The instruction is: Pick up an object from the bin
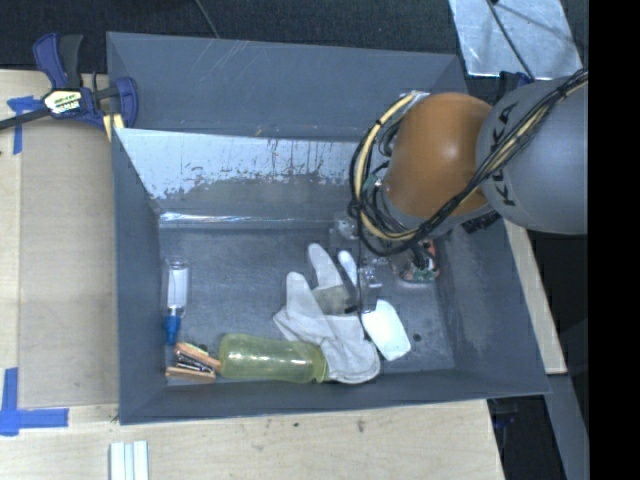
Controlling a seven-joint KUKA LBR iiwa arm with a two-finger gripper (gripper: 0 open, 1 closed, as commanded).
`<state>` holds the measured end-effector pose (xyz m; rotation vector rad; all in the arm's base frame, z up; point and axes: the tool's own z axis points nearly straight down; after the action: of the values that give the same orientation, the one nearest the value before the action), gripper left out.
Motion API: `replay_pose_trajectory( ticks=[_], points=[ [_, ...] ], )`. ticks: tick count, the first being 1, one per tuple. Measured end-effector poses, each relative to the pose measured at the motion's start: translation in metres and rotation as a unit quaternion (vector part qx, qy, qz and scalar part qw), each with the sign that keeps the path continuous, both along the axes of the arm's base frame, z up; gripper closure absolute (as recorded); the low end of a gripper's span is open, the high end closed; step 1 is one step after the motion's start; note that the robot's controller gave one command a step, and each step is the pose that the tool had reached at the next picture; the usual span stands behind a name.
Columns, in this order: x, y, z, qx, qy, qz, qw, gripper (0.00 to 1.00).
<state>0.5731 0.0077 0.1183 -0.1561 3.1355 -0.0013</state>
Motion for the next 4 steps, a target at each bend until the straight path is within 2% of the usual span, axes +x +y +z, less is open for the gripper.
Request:
replay_pose_trajectory(
  ticks=[1,2,3,4],
  points=[
    [-0.009,0.006,0.002,0.002,0.0011,-0.028,0.9996,0.0],
    [-0.036,-0.009,-0.031,0.001,-0.0021,-0.105,0.9945,0.0],
    [-0.021,-0.011,-0.046,0.001,-0.0005,-0.067,0.9977,1.0],
    [-0.021,-0.011,-0.047,0.001,-0.0009,-0.067,0.9977,0.0]
  ],
)
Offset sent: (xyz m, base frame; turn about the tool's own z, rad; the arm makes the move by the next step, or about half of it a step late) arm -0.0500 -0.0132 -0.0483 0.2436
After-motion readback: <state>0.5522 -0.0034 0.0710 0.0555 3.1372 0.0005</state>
